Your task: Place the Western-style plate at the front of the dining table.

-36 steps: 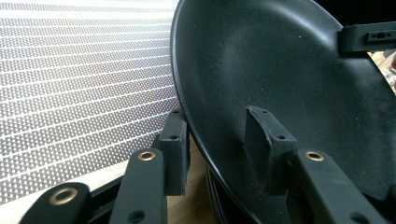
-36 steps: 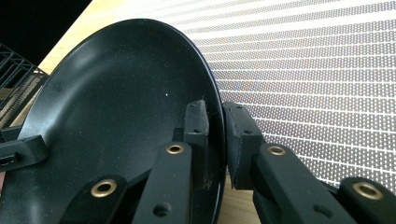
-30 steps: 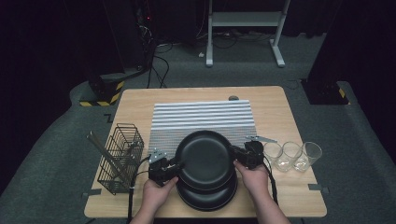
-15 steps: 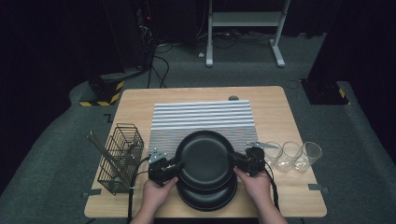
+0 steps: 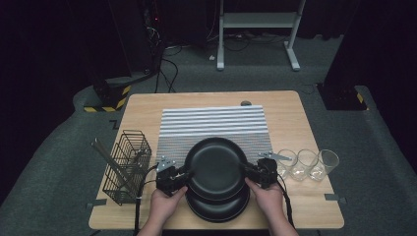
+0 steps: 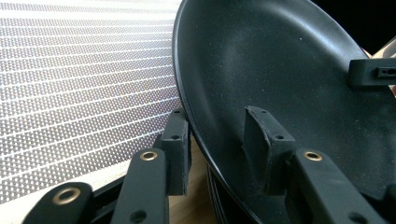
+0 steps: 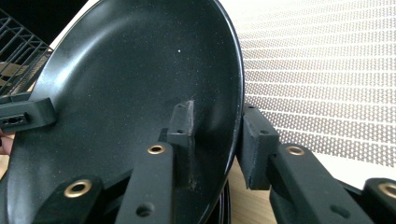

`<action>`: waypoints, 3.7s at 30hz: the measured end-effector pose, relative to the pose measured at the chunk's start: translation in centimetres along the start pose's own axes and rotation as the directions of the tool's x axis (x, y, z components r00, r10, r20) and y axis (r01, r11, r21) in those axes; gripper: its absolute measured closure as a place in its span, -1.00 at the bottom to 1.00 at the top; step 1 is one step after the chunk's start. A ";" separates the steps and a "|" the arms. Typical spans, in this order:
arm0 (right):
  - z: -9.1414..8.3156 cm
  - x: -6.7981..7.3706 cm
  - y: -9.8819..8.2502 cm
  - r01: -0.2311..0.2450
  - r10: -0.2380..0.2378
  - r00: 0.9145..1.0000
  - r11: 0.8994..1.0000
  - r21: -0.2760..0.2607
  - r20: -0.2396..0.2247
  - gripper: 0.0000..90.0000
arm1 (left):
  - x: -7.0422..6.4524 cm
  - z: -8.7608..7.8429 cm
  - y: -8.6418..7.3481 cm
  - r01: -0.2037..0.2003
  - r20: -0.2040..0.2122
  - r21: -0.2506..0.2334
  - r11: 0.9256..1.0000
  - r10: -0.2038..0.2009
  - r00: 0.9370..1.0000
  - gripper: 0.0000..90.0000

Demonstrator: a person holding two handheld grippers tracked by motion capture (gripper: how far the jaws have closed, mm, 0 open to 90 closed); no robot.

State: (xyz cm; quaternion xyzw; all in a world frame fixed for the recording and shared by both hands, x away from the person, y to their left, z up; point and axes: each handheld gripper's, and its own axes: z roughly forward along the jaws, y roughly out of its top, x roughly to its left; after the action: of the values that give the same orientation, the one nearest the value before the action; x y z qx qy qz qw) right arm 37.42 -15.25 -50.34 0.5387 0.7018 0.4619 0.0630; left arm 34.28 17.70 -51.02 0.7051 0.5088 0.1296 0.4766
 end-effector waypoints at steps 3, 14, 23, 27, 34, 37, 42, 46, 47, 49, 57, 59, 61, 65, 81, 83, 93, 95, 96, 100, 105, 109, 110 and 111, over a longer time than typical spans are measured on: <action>0.0 -0.1 0.0 -0.011 0.011 1.000 1.000 -0.001 -0.009 0.56 | 0.1 0.0 0.0 -0.007 0.005 0.003 1.000 0.007 1.000 0.38; 0.1 -0.7 -0.2 -0.016 0.015 0.999 1.000 -0.020 -0.049 0.60 | 0.2 0.0 0.1 0.009 0.013 0.011 1.000 -0.009 1.000 0.39; 0.0 -0.8 -0.5 -0.010 0.007 0.998 0.999 -0.041 -0.057 0.60 | 0.4 0.0 0.2 0.023 0.028 0.019 1.000 -0.023 0.999 0.41; 0.0 -0.8 -0.5 -0.015 0.013 0.998 0.999 -0.038 -0.058 0.60 | 0.4 0.0 0.2 0.018 0.025 0.016 1.000 -0.018 1.000 0.41; 0.0 -0.9 -0.5 -0.031 0.029 0.997 0.999 -0.032 -0.069 0.63 | 0.4 0.0 0.2 0.022 0.024 0.021 1.000 -0.023 0.999 0.42; -0.1 -1.0 -0.5 -0.031 0.029 0.997 0.999 -0.031 -0.076 0.64 | 0.5 0.0 0.3 0.035 0.028 0.023 0.999 -0.036 0.999 0.44; -0.3 -1.0 -0.5 -0.033 0.031 0.997 0.999 -0.027 -0.072 0.65 | 0.4 0.0 0.3 0.040 0.027 0.032 0.999 -0.041 0.999 0.44; -0.6 -1.1 -0.6 -0.032 0.030 0.997 0.999 -0.024 -0.068 0.65 | 0.2 0.0 0.3 0.039 0.035 0.030 0.999 -0.040 0.999 0.45; -0.6 -1.1 -0.6 -0.035 0.034 0.997 0.999 -0.023 -0.067 0.66 | 0.2 0.0 0.3 0.039 0.037 0.027 0.999 -0.040 0.999 0.46; -0.8 -1.1 -0.6 -0.036 0.034 0.997 0.999 -0.026 -0.067 0.66 | 0.1 -0.1 0.3 0.035 0.038 0.018 0.999 -0.035 0.999 0.47; -1.2 -1.0 -0.6 -0.040 0.037 0.997 0.998 -0.049 -0.066 0.70 | -0.2 -0.4 0.4 0.027 0.033 -0.007 1.000 -0.027 0.999 0.52; -1.3 -1.0 -0.5 -0.046 0.042 0.997 0.997 -0.054 -0.068 0.71 | -0.3 -0.4 0.4 0.025 0.033 -0.011 1.000 -0.024 0.999 0.53; -1.5 -1.0 -0.5 -0.048 0.044 0.996 0.997 -0.056 -0.072 0.72 | -0.3 -0.5 0.4 0.022 0.034 -0.015 1.000 -0.022 0.999 0.54; -1.8 -1.0 -0.5 -0.047 0.041 0.996 0.997 -0.068 -0.083 0.75 | -0.4 -0.7 0.4 0.018 0.037 -0.025 1.000 -0.017 0.999 0.57; -2.8 -0.6 -0.1 -0.002 -0.011 0.996 0.991 -0.136 -0.090 0.79 | -0.6 -1.1 0.4 0.013 0.054 -0.075 0.997 -0.009 0.998 0.63; -2.8 -0.6 -0.2 -0.004 -0.009 0.996 0.991 -0.137 -0.092 0.79 | -0.6 -1.2 0.4 -0.009 0.057 -0.077 0.997 0.014 0.998 0.62; -3.4 -0.5 -0.3 0.002 -0.013 0.997 0.988 -0.154 -0.071 0.78 | -1.0 -1.1 0.7 -0.015 0.060 -0.093 0.996 0.020 0.998 0.64; -3.5 -0.5 -0.3 0.004 -0.015 0.998 0.988 -0.157 -0.069 0.78 | -1.1 -1.1 0.7 -0.012 0.063 -0.099 0.995 0.018 0.998 0.65; -3.5 -0.5 -0.3 0.006 -0.017 0.998 0.987 -0.160 -0.066 0.78 | -1.1 -1.1 0.7 -0.011 0.065 -0.102 0.995 0.018 0.998 0.66; -3.7 -0.4 -0.4 0.011 -0.021 0.998 0.985 -0.170 -0.060 0.78 | -1.2 -1.1 0.7 -0.003 0.073 -0.116 0.993 0.012 0.997 0.67; -3.8 -0.4 -0.5 0.016 -0.026 0.998 0.985 -0.172 -0.057 0.78 | -1.3 -1.3 0.7 -0.007 0.070 -0.133 0.991 0.016 0.997 0.69; -3.8 -0.2 -0.5 0.024 -0.035 0.998 0.984 -0.179 -0.061 0.78 | -1.2 -1.5 0.8 -0.007 0.068 -0.145 0.989 0.017 0.998 0.70; -3.8 -0.2 -0.5 0.027 -0.039 0.997 0.983 -0.182 -0.060 0.78 | -1.2 -1.5 0.8 -0.007 0.068 -0.145 0.989 0.017 0.998 0.71; -3.8 -0.2 -0.5 0.027 -0.039 0.997 0.983 -0.182 -0.060 0.78 | -1.2 -1.6 0.8 -0.008 0.068 -0.148 0.989 0.018 0.998 0.71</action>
State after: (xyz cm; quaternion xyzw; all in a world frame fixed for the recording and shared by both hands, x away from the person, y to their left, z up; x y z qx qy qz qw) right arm 34.95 -17.57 -48.62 0.5041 0.6673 0.5395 0.0974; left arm 33.18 17.56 -49.23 0.6751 0.4766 0.1456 0.5439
